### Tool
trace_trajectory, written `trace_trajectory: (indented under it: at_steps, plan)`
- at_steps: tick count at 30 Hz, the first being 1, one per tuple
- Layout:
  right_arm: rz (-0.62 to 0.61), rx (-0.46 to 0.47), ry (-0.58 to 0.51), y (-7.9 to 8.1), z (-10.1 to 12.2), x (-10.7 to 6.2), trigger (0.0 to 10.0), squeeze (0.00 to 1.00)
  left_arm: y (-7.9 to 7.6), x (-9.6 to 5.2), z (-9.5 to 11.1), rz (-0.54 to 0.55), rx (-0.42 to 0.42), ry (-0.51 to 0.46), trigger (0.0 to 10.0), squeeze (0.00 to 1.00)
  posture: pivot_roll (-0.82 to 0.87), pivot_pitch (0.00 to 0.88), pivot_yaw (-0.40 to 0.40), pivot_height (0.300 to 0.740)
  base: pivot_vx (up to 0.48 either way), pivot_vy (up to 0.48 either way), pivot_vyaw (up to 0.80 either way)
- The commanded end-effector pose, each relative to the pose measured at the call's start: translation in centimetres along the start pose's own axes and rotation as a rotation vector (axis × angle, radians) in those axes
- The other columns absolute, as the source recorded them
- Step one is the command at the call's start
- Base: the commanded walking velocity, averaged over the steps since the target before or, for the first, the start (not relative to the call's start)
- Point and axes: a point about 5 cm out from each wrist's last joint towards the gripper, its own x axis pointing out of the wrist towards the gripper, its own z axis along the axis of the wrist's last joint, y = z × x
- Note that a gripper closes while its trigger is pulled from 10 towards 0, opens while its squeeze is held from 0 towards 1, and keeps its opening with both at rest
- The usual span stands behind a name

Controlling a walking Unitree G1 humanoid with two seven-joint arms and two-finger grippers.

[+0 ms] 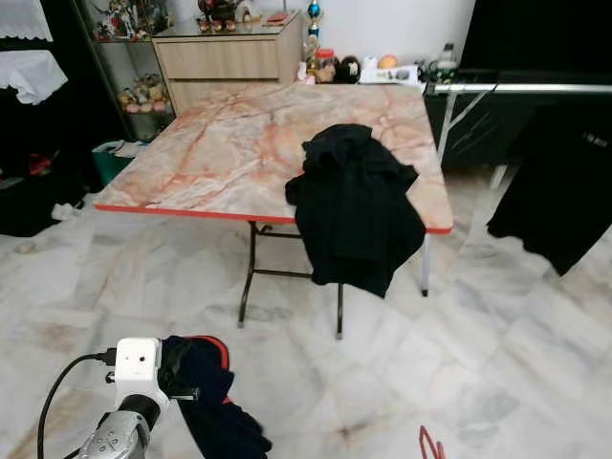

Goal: Hang hanger

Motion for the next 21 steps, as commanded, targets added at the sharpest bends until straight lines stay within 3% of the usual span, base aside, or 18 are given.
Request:
trace_trajectory:
  at_steps: [1, 17, 21]
  plan:
    - [-0.004, 0.004, 0.005, -0.15, -0.3, -0.08, 10.0, 0.0, 0.08, 0.02, 0.83, -0.002, -0.009, -0.052, 10.0, 0.0, 0.11, 0.04, 0.074, 0.74, 0.0, 0.0, 0.0]
    - [0.001, 0.006, 0.003, 0.05, -0.26, -0.08, 10.0, 0.0, -0.24, 0.01, 0.83, -0.022, -0.005, -0.044, 10.0, 0.0, 0.11, 0.035, 0.076, 0.74, 0.0, 0.0, 0.0]
    - [0.003, 0.006, 0.003, 0.09, -0.28, -0.08, 10.0, 0.0, -0.34, 0.04, 0.91, -0.029, -0.005, -0.05, 10.0, 0.0, 0.11, 0.027, 0.077, 0.74, 0.396, 0.0, 0.0]
